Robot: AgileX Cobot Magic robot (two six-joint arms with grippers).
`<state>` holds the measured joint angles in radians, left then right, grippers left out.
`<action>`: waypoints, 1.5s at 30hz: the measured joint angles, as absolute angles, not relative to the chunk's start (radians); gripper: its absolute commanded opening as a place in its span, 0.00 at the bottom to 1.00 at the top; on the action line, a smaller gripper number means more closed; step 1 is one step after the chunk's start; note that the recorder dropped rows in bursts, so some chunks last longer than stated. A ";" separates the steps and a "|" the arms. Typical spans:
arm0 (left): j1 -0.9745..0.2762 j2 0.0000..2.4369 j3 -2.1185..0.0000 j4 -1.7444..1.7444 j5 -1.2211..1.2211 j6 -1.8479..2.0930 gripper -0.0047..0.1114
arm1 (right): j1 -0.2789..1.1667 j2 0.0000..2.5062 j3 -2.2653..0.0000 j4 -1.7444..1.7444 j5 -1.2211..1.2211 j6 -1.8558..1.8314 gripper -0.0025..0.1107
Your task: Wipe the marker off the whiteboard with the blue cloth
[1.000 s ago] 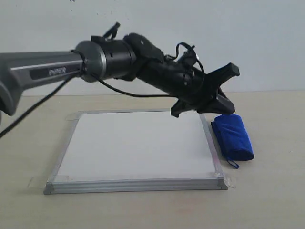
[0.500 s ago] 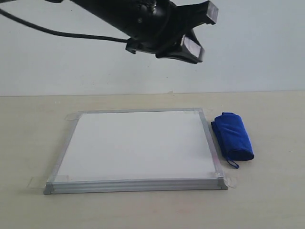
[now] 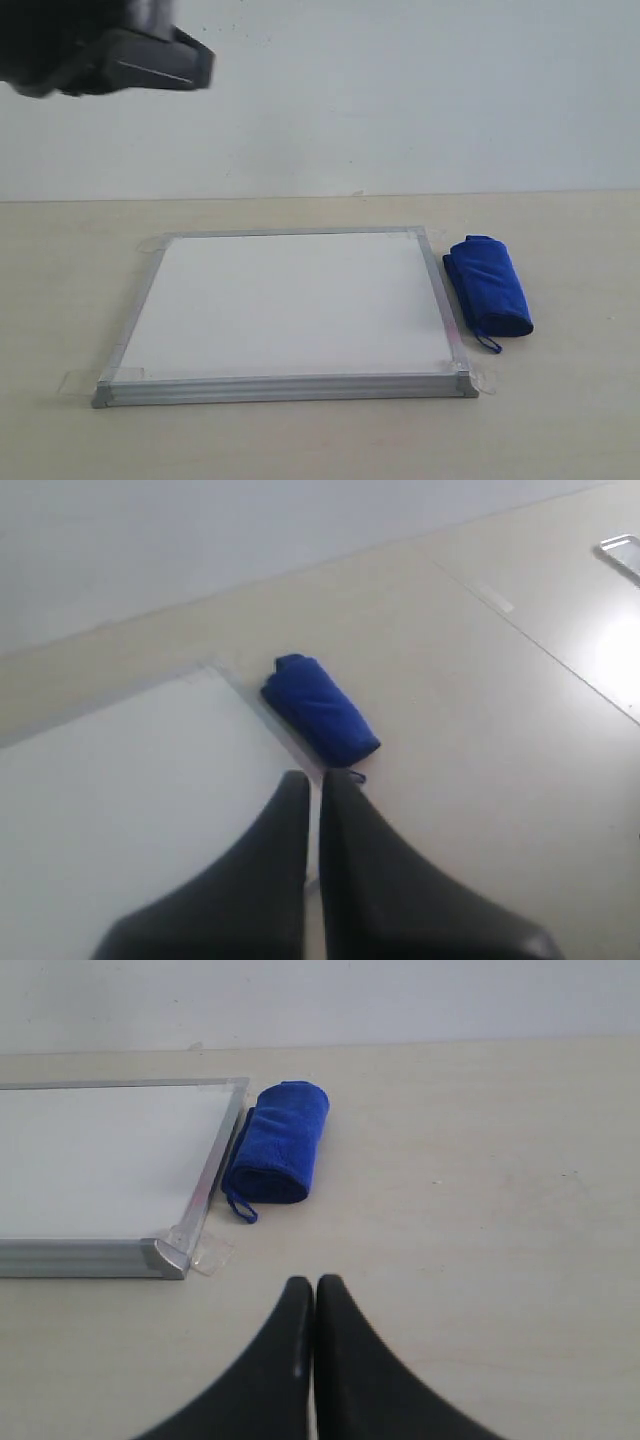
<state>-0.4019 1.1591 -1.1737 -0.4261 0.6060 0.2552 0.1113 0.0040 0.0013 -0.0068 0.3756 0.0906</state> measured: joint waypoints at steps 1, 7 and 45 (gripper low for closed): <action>-0.397 1.125 -1.166 -0.400 0.619 0.255 0.07 | 0.111 0.004 0.001 -0.007 0.376 0.091 0.02; -0.395 0.905 -1.161 -0.329 0.669 0.278 0.07 | 0.111 0.004 0.001 -0.007 0.376 0.091 0.02; -0.297 0.372 -0.678 0.477 0.454 -0.295 0.07 | 0.111 0.004 0.001 -0.007 0.376 0.091 0.02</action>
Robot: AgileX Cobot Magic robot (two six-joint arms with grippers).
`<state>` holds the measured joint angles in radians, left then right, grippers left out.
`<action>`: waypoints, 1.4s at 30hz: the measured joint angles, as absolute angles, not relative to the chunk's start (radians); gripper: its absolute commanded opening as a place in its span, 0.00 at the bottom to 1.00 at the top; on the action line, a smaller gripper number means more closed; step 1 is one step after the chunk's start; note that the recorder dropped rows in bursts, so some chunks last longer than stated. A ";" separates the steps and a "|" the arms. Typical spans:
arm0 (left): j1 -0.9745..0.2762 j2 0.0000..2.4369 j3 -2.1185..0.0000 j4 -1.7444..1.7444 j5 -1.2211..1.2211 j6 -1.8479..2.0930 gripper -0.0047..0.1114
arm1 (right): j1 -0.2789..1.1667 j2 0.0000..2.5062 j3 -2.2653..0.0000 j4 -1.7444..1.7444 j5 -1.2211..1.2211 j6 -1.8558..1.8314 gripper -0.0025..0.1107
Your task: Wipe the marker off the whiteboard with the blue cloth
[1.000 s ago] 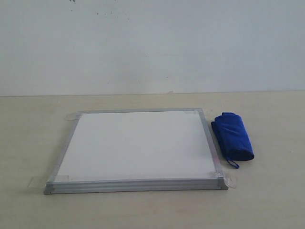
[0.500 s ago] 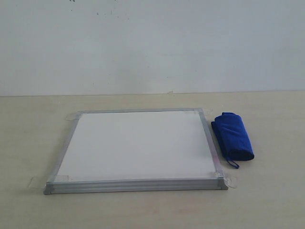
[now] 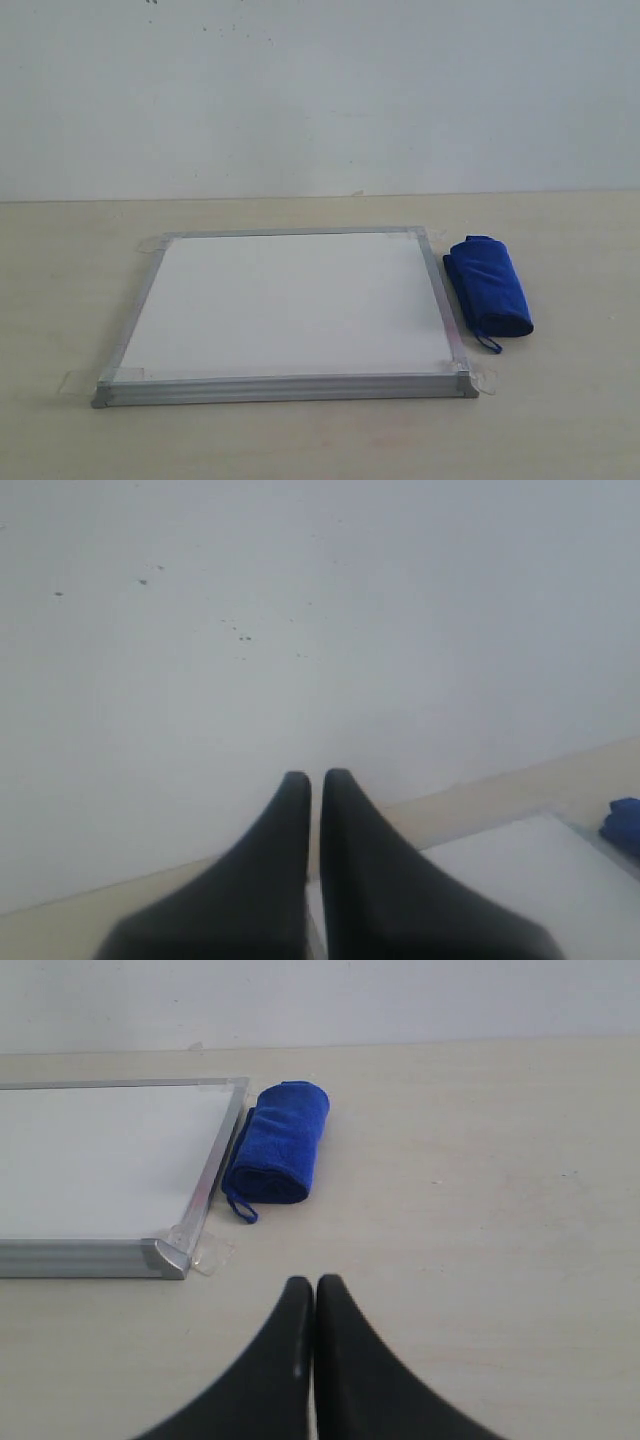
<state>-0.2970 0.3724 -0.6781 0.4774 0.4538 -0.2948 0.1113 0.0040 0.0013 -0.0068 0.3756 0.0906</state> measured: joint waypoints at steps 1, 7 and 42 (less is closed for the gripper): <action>-0.282 0.350 -0.659 0.477 0.444 -0.305 0.07 | 0.111 0.004 0.001 -0.007 0.376 0.091 0.02; -0.160 0.220 -0.512 0.481 0.332 -0.413 0.07 | 0.111 0.004 0.001 -0.007 0.376 0.091 0.02; -0.012 0.054 -0.235 0.462 0.280 -0.287 0.07 | 0.111 0.004 0.001 -0.007 0.376 0.091 0.02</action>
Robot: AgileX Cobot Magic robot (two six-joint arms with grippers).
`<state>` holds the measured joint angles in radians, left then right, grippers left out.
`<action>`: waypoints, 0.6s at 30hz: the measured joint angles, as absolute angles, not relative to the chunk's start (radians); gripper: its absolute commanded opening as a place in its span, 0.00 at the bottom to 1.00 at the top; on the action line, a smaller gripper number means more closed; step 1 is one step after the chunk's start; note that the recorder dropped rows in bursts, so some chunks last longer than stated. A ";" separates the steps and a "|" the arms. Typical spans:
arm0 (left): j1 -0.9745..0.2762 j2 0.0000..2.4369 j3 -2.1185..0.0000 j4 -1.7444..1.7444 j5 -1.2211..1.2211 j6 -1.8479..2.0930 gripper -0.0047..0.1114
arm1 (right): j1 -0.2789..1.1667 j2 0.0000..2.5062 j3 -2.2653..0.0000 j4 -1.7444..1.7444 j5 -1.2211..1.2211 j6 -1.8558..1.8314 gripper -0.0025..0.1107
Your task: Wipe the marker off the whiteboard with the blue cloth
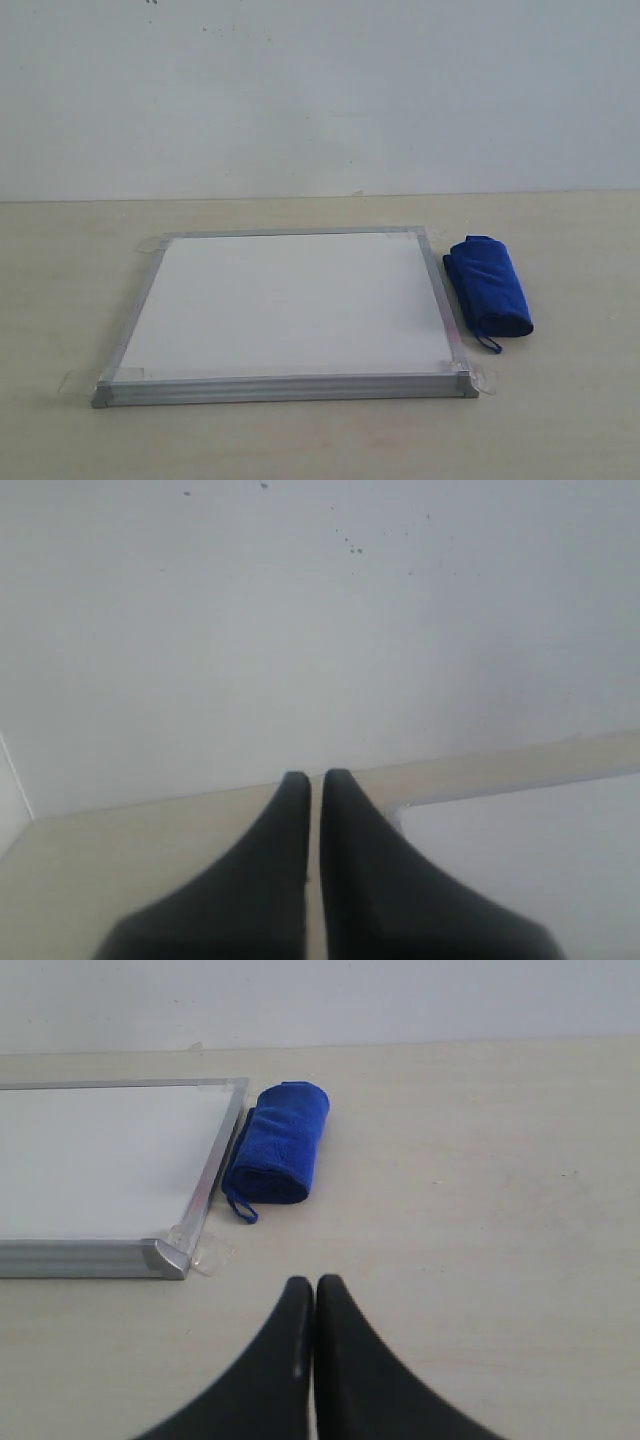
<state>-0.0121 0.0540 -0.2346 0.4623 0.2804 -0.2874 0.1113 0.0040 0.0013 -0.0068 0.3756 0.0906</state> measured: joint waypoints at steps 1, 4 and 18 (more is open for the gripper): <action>-0.012 0.046 -0.229 0.438 0.283 -0.245 0.07 | 0.111 0.004 0.001 -0.007 0.376 0.091 0.02; -0.012 0.013 -0.198 0.367 0.289 -0.167 0.07 | 0.111 0.004 0.001 -0.007 0.376 0.091 0.02; -0.012 0.002 -0.045 0.126 0.265 -0.130 0.07 | 0.111 0.004 0.001 -0.007 0.376 0.091 0.02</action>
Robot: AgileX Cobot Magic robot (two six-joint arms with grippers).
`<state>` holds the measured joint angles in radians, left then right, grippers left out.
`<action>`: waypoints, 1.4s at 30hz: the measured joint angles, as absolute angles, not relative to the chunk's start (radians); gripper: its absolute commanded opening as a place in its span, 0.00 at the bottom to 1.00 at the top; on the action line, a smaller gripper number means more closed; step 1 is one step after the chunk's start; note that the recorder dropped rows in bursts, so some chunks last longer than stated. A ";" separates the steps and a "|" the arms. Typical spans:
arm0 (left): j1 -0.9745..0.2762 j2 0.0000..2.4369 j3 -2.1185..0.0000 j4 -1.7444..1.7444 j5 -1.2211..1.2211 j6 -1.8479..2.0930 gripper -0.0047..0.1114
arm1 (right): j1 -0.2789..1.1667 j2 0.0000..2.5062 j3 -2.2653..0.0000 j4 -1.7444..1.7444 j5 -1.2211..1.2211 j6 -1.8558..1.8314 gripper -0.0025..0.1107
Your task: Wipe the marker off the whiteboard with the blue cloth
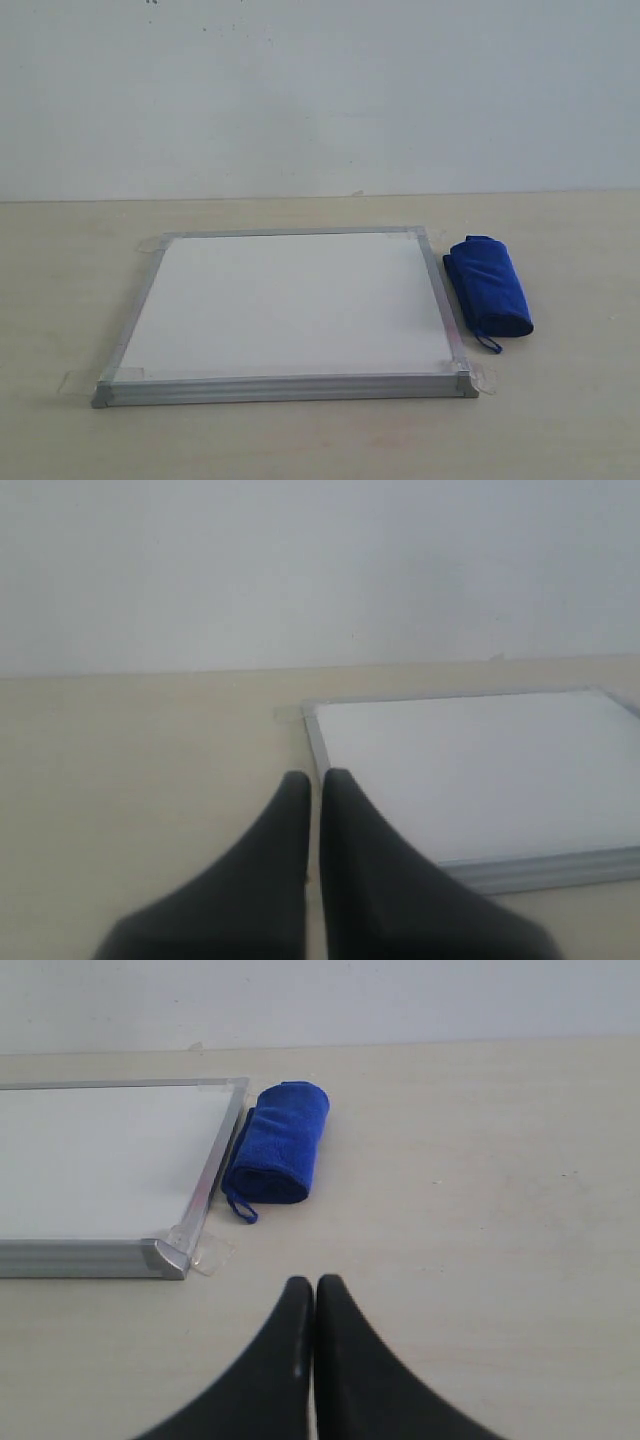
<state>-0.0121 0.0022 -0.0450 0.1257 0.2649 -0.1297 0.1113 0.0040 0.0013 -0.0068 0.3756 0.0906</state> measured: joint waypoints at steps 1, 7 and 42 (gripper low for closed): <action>-0.012 0.002 -0.031 0.121 0.249 -0.116 0.07 | 0.111 0.004 0.001 -0.007 0.376 0.091 0.02; -0.012 0.002 -0.004 0.107 0.230 -0.031 0.07 | 0.111 0.004 0.001 -0.007 0.376 0.091 0.02; 0.046 0.002 -0.004 -0.039 0.306 0.027 0.07 | 0.111 0.004 0.001 -0.007 0.376 0.091 0.02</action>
